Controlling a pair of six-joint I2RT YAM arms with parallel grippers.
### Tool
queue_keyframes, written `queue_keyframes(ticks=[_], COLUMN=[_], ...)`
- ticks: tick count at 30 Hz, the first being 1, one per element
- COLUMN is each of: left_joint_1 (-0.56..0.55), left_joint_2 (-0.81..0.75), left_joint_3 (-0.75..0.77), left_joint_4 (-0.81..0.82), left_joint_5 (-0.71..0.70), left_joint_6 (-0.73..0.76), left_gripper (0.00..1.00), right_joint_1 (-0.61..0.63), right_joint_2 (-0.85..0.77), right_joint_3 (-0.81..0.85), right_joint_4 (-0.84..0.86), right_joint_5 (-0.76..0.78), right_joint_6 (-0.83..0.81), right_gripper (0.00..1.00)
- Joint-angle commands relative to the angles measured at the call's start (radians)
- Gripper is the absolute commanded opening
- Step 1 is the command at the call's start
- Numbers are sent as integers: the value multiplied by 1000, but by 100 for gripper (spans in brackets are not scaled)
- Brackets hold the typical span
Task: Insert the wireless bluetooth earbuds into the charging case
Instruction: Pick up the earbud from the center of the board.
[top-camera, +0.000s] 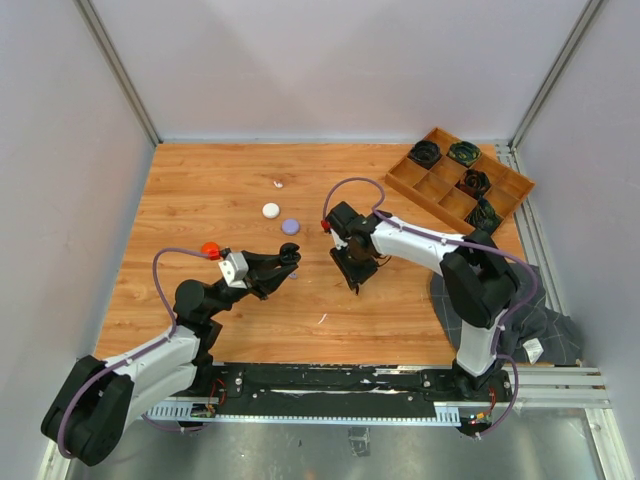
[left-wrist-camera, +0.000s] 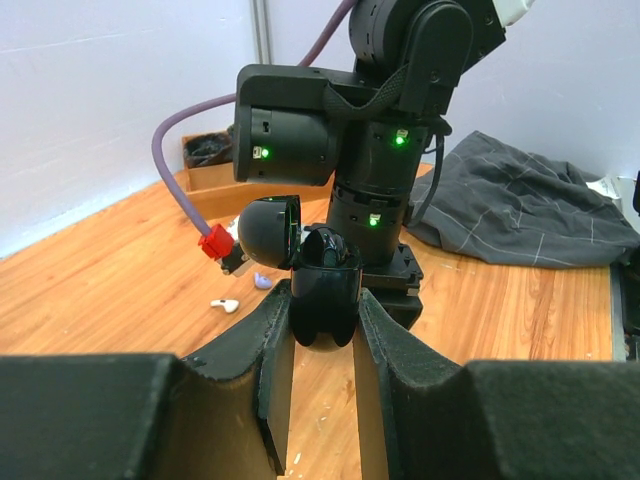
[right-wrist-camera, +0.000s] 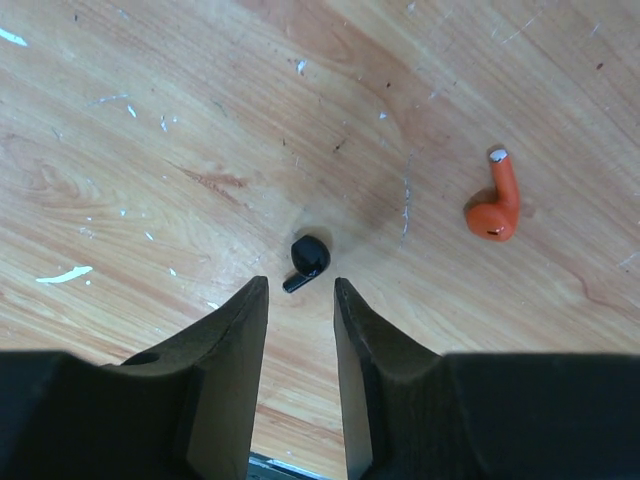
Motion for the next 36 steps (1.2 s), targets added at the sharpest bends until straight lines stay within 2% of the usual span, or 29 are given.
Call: queue_keyframes(ticks=[1, 15, 24, 30, 36], left_joint_1=[0, 0, 0, 0, 0], left_joint_2=[-21, -18, -18, -17, -20], left_joint_3=[-12, -10, -8, -7, 2], left_joint_4=[5, 4, 2, 2, 5], left_joint_5=[-6, -4, -5, -5, 1], left_joint_6=[13, 14, 6, 4, -13], left_gripper=[0, 0, 0, 0, 0], right_joint_1=[3, 3, 3, 3, 14], right_joint_2=[36, 84, 101, 89, -23], right_joint_3=[32, 24, 36, 39, 29], right_joint_4=[-7, 13, 14, 14, 34], right_joint_5=[38, 66, 59, 51, 61], right_joint_6=[32, 21, 2, -16, -75], right_gripper=[33, 26, 28, 18, 12])
